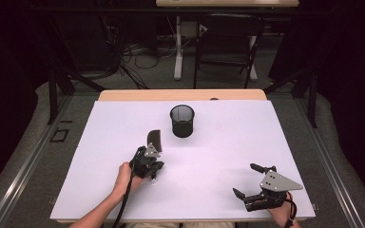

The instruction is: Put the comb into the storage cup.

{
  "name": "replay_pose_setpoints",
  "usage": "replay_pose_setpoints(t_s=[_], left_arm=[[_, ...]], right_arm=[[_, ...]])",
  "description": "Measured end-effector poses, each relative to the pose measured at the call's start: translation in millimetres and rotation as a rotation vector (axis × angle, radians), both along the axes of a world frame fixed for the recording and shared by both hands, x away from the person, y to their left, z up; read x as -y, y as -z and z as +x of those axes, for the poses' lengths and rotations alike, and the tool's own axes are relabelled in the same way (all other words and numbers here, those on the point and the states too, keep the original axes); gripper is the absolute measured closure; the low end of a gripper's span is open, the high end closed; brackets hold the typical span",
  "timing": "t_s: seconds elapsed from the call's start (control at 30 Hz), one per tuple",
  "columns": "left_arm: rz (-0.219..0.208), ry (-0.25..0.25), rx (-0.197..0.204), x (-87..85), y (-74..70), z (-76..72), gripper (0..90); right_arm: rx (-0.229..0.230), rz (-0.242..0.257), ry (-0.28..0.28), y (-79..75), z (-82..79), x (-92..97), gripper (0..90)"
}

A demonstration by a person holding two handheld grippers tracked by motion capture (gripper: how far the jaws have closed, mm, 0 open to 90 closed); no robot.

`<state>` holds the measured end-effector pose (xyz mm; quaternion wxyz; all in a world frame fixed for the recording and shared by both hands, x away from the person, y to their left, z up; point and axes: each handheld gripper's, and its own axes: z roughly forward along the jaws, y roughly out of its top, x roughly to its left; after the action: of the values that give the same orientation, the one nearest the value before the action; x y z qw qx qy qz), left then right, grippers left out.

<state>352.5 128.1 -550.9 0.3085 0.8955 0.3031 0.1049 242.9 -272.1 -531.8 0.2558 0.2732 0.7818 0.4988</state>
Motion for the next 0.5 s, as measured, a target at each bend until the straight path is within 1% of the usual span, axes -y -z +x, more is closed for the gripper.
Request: replay_pose_setpoints(t_s=[0.1,0.17,0.3,0.5], left_arm=[[0.004,0.001,0.000,-2.0,-0.3,0.1,90.0],[0.009,-0.008,0.007,-3.7,-0.2,0.0,90.0],[0.009,-0.019,0.008,-6.9,-0.1,-0.4,90.0],[0.021,-0.030,0.016,-11.4,-0.5,0.1,90.0]], right_arm=[[-0.001,-0.001,0.000,-0.3,-0.2,0.0,0.1],[0.000,0.000,0.001,-0.1,-0.2,-0.1,0.1],[-0.001,0.000,0.000,-0.1,-0.2,-0.1,0.1],[0.003,-0.001,0.000,0.0,0.1,-0.3,0.1]])
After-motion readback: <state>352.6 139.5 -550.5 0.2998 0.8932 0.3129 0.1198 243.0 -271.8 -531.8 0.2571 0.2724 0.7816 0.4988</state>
